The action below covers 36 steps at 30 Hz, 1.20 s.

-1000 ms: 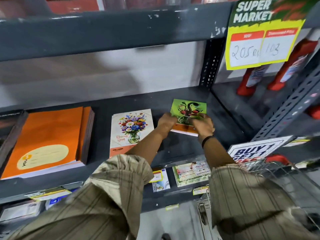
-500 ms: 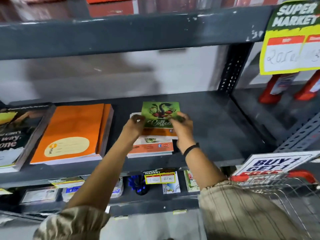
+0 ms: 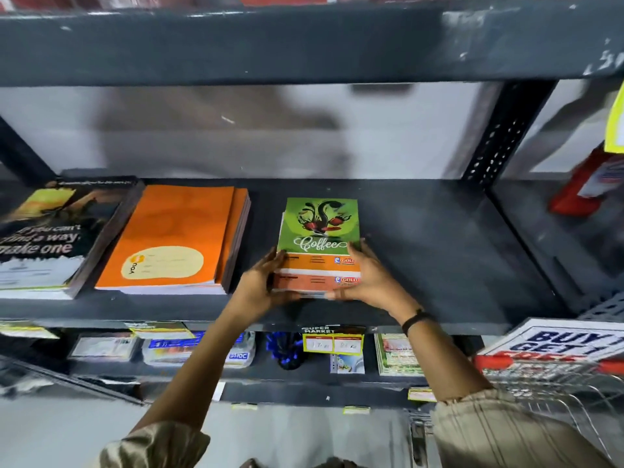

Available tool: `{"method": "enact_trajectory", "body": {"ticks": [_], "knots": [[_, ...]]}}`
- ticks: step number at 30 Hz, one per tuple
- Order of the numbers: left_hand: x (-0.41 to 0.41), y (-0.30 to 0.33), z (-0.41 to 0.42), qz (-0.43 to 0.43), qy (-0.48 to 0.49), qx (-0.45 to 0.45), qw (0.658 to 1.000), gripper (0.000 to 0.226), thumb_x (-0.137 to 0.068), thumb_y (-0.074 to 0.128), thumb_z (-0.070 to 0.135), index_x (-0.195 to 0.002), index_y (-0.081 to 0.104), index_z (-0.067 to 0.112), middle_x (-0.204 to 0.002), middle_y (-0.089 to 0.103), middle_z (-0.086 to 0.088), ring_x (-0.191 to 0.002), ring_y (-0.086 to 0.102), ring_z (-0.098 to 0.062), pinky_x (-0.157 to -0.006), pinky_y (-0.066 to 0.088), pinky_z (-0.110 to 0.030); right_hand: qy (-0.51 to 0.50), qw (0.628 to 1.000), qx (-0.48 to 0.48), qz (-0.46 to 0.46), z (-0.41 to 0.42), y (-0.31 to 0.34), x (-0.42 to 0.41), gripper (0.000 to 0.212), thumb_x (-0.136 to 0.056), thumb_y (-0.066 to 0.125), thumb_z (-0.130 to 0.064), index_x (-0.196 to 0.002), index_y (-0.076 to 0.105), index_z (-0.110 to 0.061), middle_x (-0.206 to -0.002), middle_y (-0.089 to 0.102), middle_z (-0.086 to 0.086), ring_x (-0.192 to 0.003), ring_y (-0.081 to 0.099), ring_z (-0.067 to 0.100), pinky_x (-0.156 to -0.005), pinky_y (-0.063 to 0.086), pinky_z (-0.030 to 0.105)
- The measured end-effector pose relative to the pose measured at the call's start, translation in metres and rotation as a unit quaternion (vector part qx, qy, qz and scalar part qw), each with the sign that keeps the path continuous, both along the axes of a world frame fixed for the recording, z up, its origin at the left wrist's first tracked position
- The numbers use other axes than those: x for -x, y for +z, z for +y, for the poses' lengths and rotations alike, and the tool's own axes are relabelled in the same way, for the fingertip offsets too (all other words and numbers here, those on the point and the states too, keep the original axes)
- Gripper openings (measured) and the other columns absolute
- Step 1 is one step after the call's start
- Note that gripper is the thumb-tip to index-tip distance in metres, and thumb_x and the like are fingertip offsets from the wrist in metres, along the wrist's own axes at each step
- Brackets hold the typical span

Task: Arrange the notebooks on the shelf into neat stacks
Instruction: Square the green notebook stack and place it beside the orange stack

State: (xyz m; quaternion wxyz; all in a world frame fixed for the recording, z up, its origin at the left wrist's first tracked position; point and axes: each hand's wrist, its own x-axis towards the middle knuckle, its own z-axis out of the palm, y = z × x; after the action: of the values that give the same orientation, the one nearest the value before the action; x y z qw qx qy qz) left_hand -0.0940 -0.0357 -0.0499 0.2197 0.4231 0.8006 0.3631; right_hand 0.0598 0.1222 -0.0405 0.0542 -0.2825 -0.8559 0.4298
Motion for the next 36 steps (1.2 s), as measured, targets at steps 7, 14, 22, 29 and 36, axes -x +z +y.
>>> {"method": "enact_trajectory", "body": {"ticks": [7,14,22,29,36], "knots": [[-0.002,-0.014,-0.007,0.040,0.060,-0.094,0.993,0.069,-0.065,0.080,0.009,-0.128,0.051,0.008,-0.142,0.046,-0.010,-0.117,0.046,-0.007,-0.090,0.036,-0.004,-0.051,0.998,-0.043,0.008,-0.003,-0.011,-0.007,0.104,-0.063,0.085,-0.030,-0.147,0.026,-0.013,-0.160,0.012,0.010,-0.144,0.022,0.021,-0.114,0.022,0.027],[-0.011,-0.019,-0.013,0.062,0.093,-0.135,0.984,0.054,-0.066,0.079,0.007,-0.117,0.060,0.002,-0.128,0.058,-0.017,-0.105,0.056,-0.012,-0.086,0.040,0.002,-0.116,0.982,-0.088,0.116,-0.015,-0.029,-0.018,0.078,-0.062,0.084,-0.029,-0.131,0.053,-0.010,-0.148,0.042,0.011,-0.130,0.047,0.016,-0.098,0.028,0.004],[-0.008,-0.020,-0.011,0.036,0.109,-0.153,0.982,0.048,-0.065,0.079,0.007,-0.111,0.064,0.003,-0.111,0.068,-0.016,-0.091,0.061,-0.010,-0.075,0.041,0.009,-0.158,0.966,-0.096,0.181,-0.024,-0.036,-0.019,0.060,-0.063,0.085,-0.022,-0.118,0.065,-0.008,-0.133,0.058,0.015,-0.118,0.054,0.010,-0.097,0.032,-0.002],[-0.017,-0.028,-0.011,0.018,0.137,-0.185,0.973,0.044,-0.069,0.076,0.004,-0.112,0.064,0.002,-0.119,0.062,-0.006,-0.102,0.061,-0.017,-0.083,0.043,0.002,-0.135,0.970,-0.013,0.204,-0.022,-0.034,-0.027,0.056,-0.072,0.078,-0.014,-0.124,0.060,-0.009,-0.142,0.049,0.011,-0.130,0.049,0.022,-0.107,0.044,0.038],[-0.019,-0.032,-0.011,-0.027,0.159,-0.201,0.966,0.045,-0.071,0.075,0.005,-0.114,0.063,0.007,-0.115,0.058,0.006,-0.097,0.062,-0.013,-0.079,0.044,0.004,-0.147,0.967,-0.026,0.208,-0.022,-0.033,-0.026,0.052,-0.070,0.079,-0.014,-0.120,0.064,-0.009,-0.135,0.054,0.010,-0.124,0.052,0.020,-0.104,0.047,0.042]]}}
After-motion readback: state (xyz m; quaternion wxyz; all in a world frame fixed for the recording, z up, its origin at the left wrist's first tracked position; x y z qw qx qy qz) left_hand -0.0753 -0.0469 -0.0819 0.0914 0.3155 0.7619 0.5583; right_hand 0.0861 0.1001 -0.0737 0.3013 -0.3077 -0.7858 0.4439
